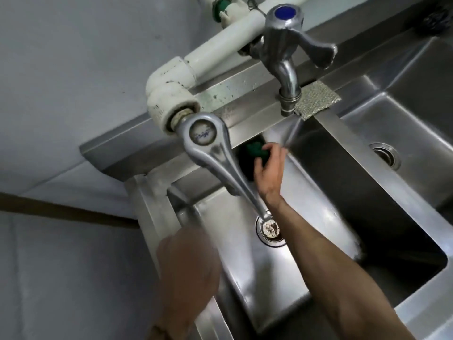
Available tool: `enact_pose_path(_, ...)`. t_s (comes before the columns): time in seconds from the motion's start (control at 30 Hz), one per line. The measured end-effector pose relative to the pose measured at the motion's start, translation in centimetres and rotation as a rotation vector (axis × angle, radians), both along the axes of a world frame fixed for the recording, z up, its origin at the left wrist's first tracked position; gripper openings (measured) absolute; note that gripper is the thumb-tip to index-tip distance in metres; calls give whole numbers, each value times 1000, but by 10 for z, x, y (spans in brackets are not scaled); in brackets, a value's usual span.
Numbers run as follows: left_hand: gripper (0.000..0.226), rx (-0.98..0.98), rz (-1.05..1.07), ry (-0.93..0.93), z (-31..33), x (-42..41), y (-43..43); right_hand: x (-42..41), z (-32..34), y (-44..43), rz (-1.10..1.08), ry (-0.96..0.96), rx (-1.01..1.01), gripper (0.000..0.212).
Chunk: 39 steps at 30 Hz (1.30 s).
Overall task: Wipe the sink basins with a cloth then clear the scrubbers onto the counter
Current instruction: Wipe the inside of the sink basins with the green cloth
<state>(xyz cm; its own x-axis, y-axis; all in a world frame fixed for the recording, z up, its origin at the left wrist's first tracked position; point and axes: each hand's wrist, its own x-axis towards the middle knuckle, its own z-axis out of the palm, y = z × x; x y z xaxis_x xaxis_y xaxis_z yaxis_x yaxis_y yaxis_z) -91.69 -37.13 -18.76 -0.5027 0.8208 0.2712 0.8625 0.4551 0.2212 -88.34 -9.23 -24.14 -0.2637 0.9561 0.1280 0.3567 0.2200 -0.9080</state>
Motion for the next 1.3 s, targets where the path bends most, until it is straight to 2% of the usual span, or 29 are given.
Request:
enact_pose_path(0.1,31,-35,16,-39,5,1,-1,2,-1,20,-95,25,-86,36)
enact_pose_path(0.2,35,-76,60,-44,10,1,-1,-22,-22,7,31,-43,-155,44)
enact_pose_path(0.3,38,-96,86,-40,11,2,-1,-43,-22,-44,91,-56,-226,42)
enact_pose_path(0.47,47,-19,134,-101,9,4,-1,-69,5,-150,506,-13,-250,41)
enact_pose_path(0.5,52,-19,136,-112,10,4,-1,-70,2,-153,527,-18,-253,41)
enact_pose_path(0.63,41,-17,142,-101,6,3,-2,-60,-11,-122,390,-13,-240,34)
enact_pose_path(0.73,38,-14,139,-83,5,3,-2,-45,-25,-80,197,-53,-272,41)
enact_pose_path(0.8,38,-21,136,-70,5,3,-2,-39,-29,-62,179,-131,-305,43)
enact_pose_path(0.9,37,-37,149,-65,4,2,-2,-46,-28,-67,319,-203,-306,47)
enact_pose_path(0.97,37,-32,150,-82,3,3,-3,-50,-26,-97,529,-235,-320,46)
enact_pose_path(1.03,37,-34,149,-106,2,3,-3,-45,-20,-136,790,-241,-451,47)
enact_pose_path(1.07,37,-40,150,-112,2,2,-2,-41,-18,-151,845,-229,-536,50)
enact_pose_path(1.13,37,-51,155,-117,1,2,-2,-29,-12,-163,826,-234,-596,50)
enact_pose_path(1.3,36,-56,155,-106,4,2,-1,26,-4,-171,915,-374,-519,39)
